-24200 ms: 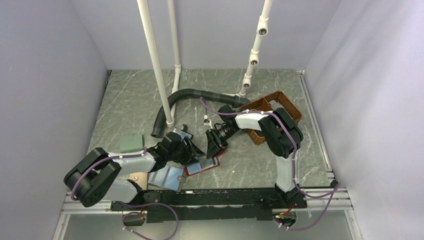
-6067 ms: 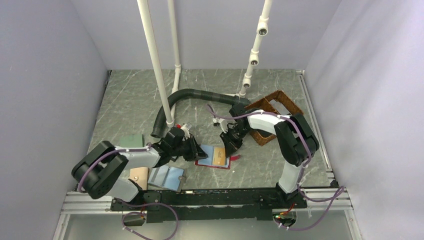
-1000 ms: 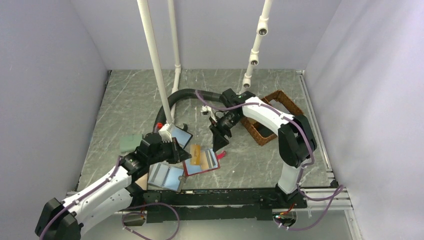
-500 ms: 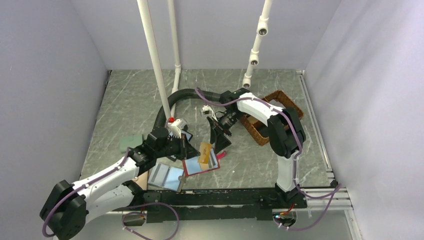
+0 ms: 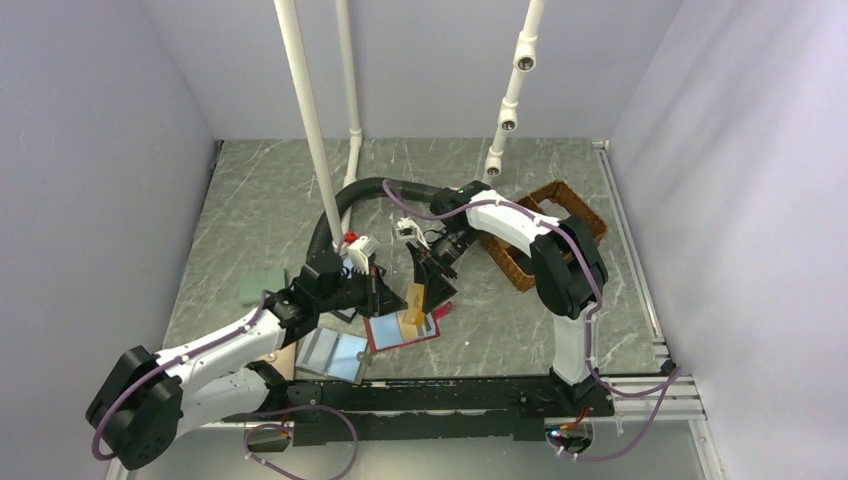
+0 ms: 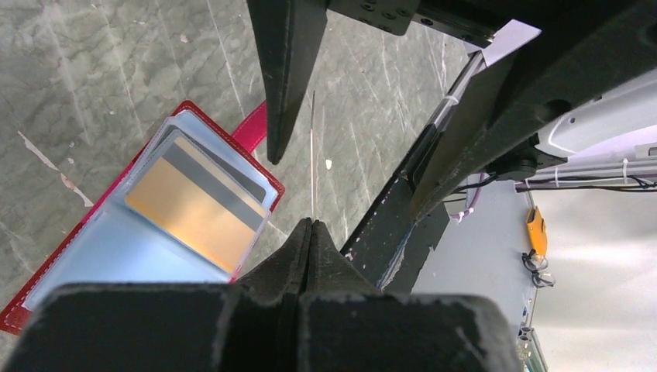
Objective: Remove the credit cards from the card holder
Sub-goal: Place the credit card in the storage box.
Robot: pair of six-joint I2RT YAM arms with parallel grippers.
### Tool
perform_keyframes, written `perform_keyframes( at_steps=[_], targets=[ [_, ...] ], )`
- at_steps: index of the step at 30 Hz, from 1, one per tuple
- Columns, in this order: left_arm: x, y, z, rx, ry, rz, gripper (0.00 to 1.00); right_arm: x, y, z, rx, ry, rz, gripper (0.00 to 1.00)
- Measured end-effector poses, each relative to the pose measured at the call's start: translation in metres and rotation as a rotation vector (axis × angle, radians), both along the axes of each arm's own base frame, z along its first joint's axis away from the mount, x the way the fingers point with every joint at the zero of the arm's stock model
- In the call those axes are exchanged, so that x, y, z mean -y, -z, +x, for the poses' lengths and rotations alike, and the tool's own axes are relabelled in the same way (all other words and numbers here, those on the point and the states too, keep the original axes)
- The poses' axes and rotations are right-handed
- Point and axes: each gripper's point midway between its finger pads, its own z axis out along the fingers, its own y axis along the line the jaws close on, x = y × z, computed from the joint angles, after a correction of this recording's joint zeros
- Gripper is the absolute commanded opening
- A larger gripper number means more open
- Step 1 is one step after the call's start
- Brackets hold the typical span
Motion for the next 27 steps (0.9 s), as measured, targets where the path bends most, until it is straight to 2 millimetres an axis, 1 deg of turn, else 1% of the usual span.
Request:
perform_keyframes(
  at_steps=[2,6,10,11,12,16,18,20,23,27],
  targets=[
    [0.001,-0.001,0.000,0.003,0.000,-0.004,0.00,0.000,-0.001,-0.001,-0.004,0.000,0.004,0.54],
    [0.002,-0.003,0.000,0.009,0.002,-0.010,0.00,0.000,-0.001,-0.001,-0.011,0.002,0.002,0.32],
    [0.002,-0.003,0.000,0.009,0.003,-0.010,0.00,0.001,-0.002,-0.002,-0.016,0.001,0.000,0.07],
    [0.002,-0.003,0.000,0.010,0.004,-0.010,0.02,0.002,-0.002,-0.003,-0.015,-0.002,0.000,0.00],
    [0.002,-0.003,0.000,0.011,0.005,-0.011,0.05,0.003,-0.002,-0.004,-0.016,-0.007,0.000,0.00],
    [0.003,-0.009,-0.003,0.022,0.006,-0.022,0.20,0.005,-0.003,-0.006,-0.018,-0.036,0.005,0.00],
    [-0.001,-0.011,-0.001,0.030,-0.018,-0.017,0.28,0.009,-0.003,-0.009,-0.020,-0.045,-0.008,0.00],
    [-0.004,-0.015,0.002,0.044,-0.045,-0.016,0.33,0.012,-0.002,-0.010,-0.016,-0.049,-0.020,0.00],
    [-0.008,-0.021,0.005,0.057,-0.072,-0.009,0.44,0.017,-0.003,-0.015,-0.005,-0.052,-0.034,0.00],
    [-0.010,-0.036,0.011,0.066,-0.101,0.000,0.48,0.028,-0.010,-0.024,0.028,-0.050,-0.041,0.00]
  ],
)
